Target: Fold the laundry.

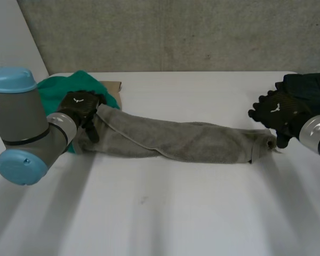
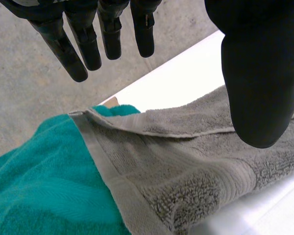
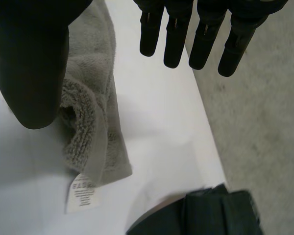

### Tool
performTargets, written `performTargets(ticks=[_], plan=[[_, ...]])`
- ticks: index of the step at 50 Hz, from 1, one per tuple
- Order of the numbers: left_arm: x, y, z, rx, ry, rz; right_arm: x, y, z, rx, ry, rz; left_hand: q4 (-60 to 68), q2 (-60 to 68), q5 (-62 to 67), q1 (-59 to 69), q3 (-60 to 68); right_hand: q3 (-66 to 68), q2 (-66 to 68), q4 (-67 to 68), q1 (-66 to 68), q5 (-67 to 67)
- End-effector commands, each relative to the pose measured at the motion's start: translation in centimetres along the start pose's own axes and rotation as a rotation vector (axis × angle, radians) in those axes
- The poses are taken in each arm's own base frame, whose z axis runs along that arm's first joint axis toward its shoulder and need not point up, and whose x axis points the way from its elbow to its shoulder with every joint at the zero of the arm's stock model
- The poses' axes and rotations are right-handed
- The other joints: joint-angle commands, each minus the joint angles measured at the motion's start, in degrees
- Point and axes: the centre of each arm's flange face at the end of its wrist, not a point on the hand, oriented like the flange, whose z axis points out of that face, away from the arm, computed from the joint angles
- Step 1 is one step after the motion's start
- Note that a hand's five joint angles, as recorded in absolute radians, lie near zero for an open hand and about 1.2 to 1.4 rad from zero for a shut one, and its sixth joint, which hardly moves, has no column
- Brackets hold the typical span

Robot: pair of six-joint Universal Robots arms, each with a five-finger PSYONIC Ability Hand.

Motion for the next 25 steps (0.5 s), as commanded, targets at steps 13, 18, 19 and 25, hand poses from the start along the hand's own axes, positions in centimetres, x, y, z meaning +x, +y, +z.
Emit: performTargets(ticks=[13,18,19,25], plan=[[-0.5,-1.2,-0.4,0.035,-0.014,-0.014,-6.9,2.9,4.1,0.113,-0.037,-0.298,-5.06,-5.31,-4.37,-6.88,-5.18,17.76,17.01,18.62,17.46,20.30],[-0.4,-1.2,-0.2,0.036,-0.011,-0.007,-6.7,1.9,3.8,0.125,-0.041,-0.302,-5.61,-5.86,-4.92,-7.43,-5.73,57.36,56.61,58.22,57.06,59.90],[-0.4,-1.1,-0.1,0.038,-0.012,-0.007,-6.6,0.5,3.4,0.149,-0.038,-0.260,-5.61,-5.86,-4.92,-7.43,-5.73,57.36,56.61,58.22,57.06,59.90],[-0.3,-1.3,0.8,0.048,-0.013,0.003,-0.4,-5.1,0.3,0.251,0.095,0.069,-5.61,-5.86,-4.92,-7.43,-5.73,57.36,56.61,58.22,57.06,59.90]])
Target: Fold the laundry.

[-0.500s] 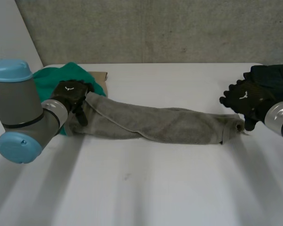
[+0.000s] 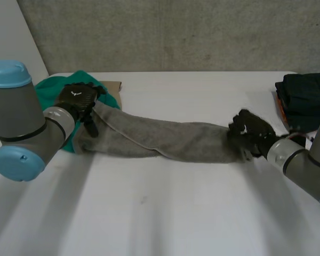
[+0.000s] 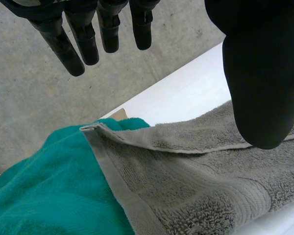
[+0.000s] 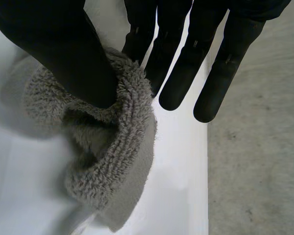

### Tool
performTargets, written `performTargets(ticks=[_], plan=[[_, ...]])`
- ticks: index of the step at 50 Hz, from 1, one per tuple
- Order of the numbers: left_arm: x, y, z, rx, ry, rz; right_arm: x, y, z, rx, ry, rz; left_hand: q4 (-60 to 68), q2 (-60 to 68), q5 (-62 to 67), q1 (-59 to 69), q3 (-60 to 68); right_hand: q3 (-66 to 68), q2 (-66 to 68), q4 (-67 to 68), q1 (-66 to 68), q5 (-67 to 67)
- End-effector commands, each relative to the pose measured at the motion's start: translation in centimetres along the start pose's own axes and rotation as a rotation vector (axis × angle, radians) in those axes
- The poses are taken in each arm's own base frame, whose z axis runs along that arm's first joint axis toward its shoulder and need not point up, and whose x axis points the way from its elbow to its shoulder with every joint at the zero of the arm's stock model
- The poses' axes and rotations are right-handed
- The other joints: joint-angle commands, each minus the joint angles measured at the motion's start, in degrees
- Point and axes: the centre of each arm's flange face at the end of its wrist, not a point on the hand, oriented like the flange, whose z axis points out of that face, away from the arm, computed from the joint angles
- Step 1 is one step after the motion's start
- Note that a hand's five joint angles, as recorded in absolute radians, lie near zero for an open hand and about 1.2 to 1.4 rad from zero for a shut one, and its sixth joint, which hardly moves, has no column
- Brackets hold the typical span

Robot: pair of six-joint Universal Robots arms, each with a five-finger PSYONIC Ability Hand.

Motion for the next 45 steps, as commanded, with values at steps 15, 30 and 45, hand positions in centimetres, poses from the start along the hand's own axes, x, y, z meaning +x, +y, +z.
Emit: performTargets(ticks=[15,30,45], plan=[[1.3,0.3,5.3,0.056,0.037,0.163,17.0,-11.8,-8.8,0.214,0.210,0.881,-1.78,-1.91,-2.77,-3.01,-2.76,12.23,12.87,11.68,16.09,13.65],[8.1,3.9,7.0,-0.033,0.228,0.339,20.5,-12.3,-9.1,0.338,0.271,1.216,28.04,27.91,27.05,26.81,27.07,12.23,12.87,11.68,16.09,13.65],[6.5,0.6,5.1,-0.065,0.145,0.391,21.6,-12.1,-7.6,0.341,0.327,1.265,-1.78,-1.91,-2.77,-3.01,-2.76,12.23,12.87,11.68,16.09,13.65]])
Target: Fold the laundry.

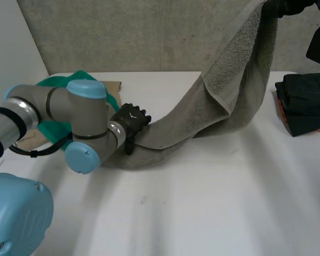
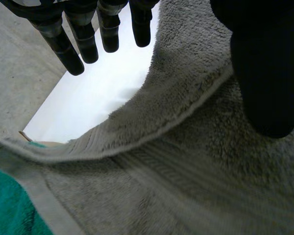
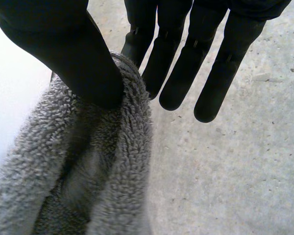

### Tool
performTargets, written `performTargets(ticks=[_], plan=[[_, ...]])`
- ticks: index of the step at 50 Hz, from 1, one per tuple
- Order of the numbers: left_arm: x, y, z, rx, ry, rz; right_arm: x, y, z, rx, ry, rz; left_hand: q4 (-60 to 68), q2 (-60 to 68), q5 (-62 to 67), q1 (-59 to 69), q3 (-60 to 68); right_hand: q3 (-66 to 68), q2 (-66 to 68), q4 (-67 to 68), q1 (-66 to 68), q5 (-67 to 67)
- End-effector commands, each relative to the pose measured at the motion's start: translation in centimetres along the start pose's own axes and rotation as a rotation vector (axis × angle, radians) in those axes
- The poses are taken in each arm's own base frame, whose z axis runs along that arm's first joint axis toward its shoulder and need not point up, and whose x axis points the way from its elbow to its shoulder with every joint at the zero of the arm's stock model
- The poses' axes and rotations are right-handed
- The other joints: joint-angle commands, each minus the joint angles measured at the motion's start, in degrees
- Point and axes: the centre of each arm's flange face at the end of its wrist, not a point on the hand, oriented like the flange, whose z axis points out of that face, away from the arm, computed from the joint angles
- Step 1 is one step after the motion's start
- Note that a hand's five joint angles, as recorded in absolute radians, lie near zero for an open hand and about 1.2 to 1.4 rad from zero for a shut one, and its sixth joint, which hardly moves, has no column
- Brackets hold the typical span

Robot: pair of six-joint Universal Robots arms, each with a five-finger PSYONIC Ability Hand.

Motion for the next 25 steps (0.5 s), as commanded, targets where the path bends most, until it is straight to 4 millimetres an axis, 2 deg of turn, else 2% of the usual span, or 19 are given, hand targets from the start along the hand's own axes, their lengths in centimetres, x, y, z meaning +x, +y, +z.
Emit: performTargets(ticks=[1,3,6,9,14,21,25], plan=[[-4.5,-1.9,-2.5,-0.014,-0.144,-0.049,-0.1,0.2,0.4,-0.012,0.003,-0.002,-1.17,-1.64,-2.46,-1.06,-1.77,12.02,12.87,11.62,15.56,12.43],[-5.5,-2.1,-3.3,-0.001,-0.158,-0.099,0.0,0.3,0.4,-0.017,0.008,0.000,-1.17,-1.64,-2.46,-1.06,-1.77,12.02,12.87,11.62,15.56,12.43],[-5.6,-2.0,-3.7,0.030,-0.117,-0.148,-0.3,0.2,0.2,-0.020,0.002,0.007,-1.17,-1.64,-2.46,-1.06,-1.77,12.02,12.87,11.62,15.56,12.43],[-5.0,-1.9,-3.7,0.056,-0.058,-0.176,-1.2,-0.1,-0.1,-0.017,-0.015,0.019,-1.17,-1.64,-2.46,-1.06,-1.77,12.02,12.87,11.62,15.56,12.43],[-2.7,-1.4,-2.8,0.075,0.029,-0.199,-2.9,-1.8,-0.9,0.029,-0.053,0.060,-1.17,-1.64,-2.46,-1.06,-1.77,12.02,12.87,11.62,15.56,12.43],[-1.1,-1.0,-1.1,0.055,0.009,-0.199,-4.0,-4.7,-2.0,0.103,-0.082,0.153,1.89,1.42,0.60,2.00,1.29,12.02,12.87,11.62,15.56,12.43],[-0.4,-1.1,-0.1,0.055,-0.022,-0.189,-4.2,-6.1,-2.6,0.134,-0.094,0.203,17.15,16.68,15.86,17.27,16.55,12.02,12.87,11.62,15.56,12.43]])
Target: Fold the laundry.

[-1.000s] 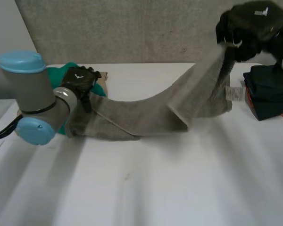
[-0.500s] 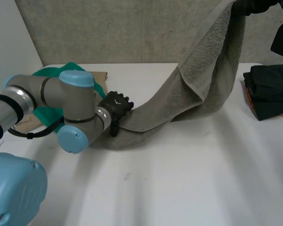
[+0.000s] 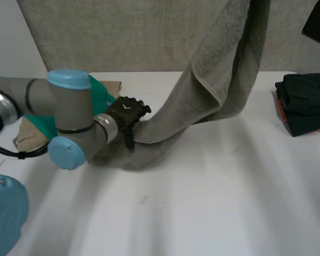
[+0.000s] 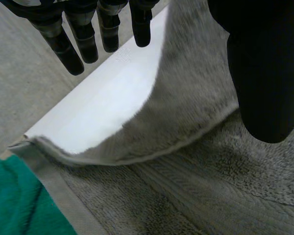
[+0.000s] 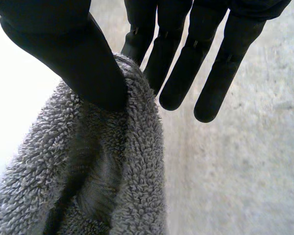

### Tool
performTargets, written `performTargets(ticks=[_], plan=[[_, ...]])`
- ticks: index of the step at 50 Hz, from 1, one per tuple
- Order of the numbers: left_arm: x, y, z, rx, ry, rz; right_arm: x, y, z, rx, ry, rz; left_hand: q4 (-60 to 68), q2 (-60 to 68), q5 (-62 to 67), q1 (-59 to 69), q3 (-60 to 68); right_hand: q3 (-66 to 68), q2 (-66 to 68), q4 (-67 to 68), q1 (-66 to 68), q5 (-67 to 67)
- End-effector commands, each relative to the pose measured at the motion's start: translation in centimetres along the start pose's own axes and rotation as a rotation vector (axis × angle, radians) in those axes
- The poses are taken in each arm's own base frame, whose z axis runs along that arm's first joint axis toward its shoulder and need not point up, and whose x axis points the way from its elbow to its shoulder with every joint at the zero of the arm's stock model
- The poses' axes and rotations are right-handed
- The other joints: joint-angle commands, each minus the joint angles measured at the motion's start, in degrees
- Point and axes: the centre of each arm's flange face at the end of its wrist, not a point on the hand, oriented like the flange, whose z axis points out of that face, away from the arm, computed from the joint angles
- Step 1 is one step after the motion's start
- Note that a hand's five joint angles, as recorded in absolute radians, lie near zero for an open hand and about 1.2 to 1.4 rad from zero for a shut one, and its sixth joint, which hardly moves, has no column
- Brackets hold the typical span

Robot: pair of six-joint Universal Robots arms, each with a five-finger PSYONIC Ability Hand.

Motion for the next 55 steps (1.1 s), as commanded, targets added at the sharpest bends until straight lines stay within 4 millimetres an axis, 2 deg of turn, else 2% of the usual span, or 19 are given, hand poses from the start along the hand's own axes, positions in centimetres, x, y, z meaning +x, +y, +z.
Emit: performTargets(ticks=[1,4,9,10,13,14,19,24,28,32,33,36,37,41,45,48,52,53,55], plan=[[1.5,0.3,2.0,-0.003,-0.061,0.021,-0.9,-3.0,-1.0,0.072,-0.022,0.098,33.50,33.05,32.24,33.61,32.92,12.02,12.87,11.62,15.56,12.43],[1.2,0.1,2.3,-0.003,-0.107,0.022,0.0,-2.9,-0.8,0.068,0.002,0.103,68.69,68.24,67.42,68.79,68.11,12.02,12.87,11.62,15.56,12.43],[-3.5,-2.8,1.2,0.037,-0.344,-0.004,4.0,0.0,0.6,-0.015,0.096,0.095,68.81,68.35,67.54,68.91,68.23,12.02,12.87,11.62,15.56,12.43],[-5.4,-4.7,0.4,0.097,-0.410,-0.017,4.7,0.6,0.9,-0.033,0.109,0.086,68.81,68.35,67.54,68.91,68.23,12.02,12.87,11.62,15.56,12.43],[-7.9,-8.0,-1.1,0.226,-0.476,-0.032,7.3,3.4,2.0,-0.108,0.165,0.026,68.81,68.35,67.54,68.91,68.23,12.02,12.87,11.62,15.56,12.43],[-9.3,-10.5,-2.4,0.323,-0.510,-0.039,8.4,4.4,2.6,-0.122,0.188,-0.009,68.81,68.35,67.54,68.91,68.23,12.02,12.87,11.62,15.56,12.43],[-11.7,-17.1,-6.9,0.593,-0.587,-0.031,11.6,5.7,4.8,-0.086,0.291,-0.074,68.81,68.35,67.54,68.91,68.23,12.02,12.87,11.62,15.56,12.43],[-12.0,-19.1,-10.1,0.660,-0.647,-0.039,13.2,6.4,6.3,-0.019,0.329,-0.098,68.81,68.35,67.54,68.91,68.23,12.02,12.87,11.62,15.56,12.43],[-11.3,-17.0,-11.2,0.573,-0.659,-0.063,15.7,7.7,6.5,-0.013,0.341,-0.094,68.81,68.35,67.54,68.91,68.23,12.02,12.87,11.62,15.56,12.43],[-9.1,-12.9,-10.4,0.432,-0.590,-0.058,17.1,10.2,5.9,-0.098,0.326,-0.068,68.81,68.35,67.54,68.91,68.23,12.02,12.87,11.62,15.56,12.43],[-7.9,-10.9,-9.8,0.375,-0.542,-0.058,17.5,11.8,5.3,-0.169,0.313,-0.048,68.81,68.35,67.54,68.91,68.23,12.02,12.87,11.62,15.56,12.43],[-5.8,-8.0,-8.8,0.294,-0.458,-0.047,18.0,14.9,4.2,-0.294,0.284,-0.030,68.81,68.35,67.54,68.91,68.23,12.02,12.87,11.62,15.56,12.43],[-4.2,-5.7,-8.0,0.229,-0.402,-0.043,18.3,17.0,3.3,-0.373,0.269,-0.032,68.81,68.35,67.54,68.91,68.23,12.02,12.87,11.62,15.56,12.43],[-1.3,-0.2,-6.2,0.063,-0.316,-0.044,19.2,21.6,1.3,-0.524,0.243,-0.103,68.81,68.35,67.54,68.91,68.23,12.02,12.87,11.62,15.56,12.43],[0.4,2.9,-5.2,-0.033,-0.269,-0.040,20.0,24.2,0.2,-0.622,0.211,-0.223,68.81,68.35,67.54,68.91,68.23,10.83,11.68,10.43,14.37,11.24],[0.5,3.3,-5.1,-0.051,-0.264,-0.033,19.7,25.0,-0.3,-0.671,0.183,-0.286,68.81,68.35,67.54,68.91,68.23,5.96,6.81,5.56,9.50,6.37],[0.0,2.6,-5.3,-0.039,-0.274,-0.027,18.8,25.2,-1.0,-0.727,0.137,-0.354,45.01,44.55,43.74,45.11,44.42,-11.02,-10.17,-11.41,-7.47,-10.60],[-0.4,2.3,-5.5,-0.033,-0.282,-0.026,18.3,25.0,-1.2,-0.734,0.119,-0.382,34.12,33.66,32.85,34.22,33.53,-17.88,-17.03,-18.27,-14.34,-17.46],[-0.7,1.9,-5.7,-0.027,-0.286,-0.022,17.8,24.8,-1.4,-0.737,0.100,-0.416,27.64,27.19,26.37,27.74,27.06,-27.65,-26.80,-28.05,-24.11,-27.24]])
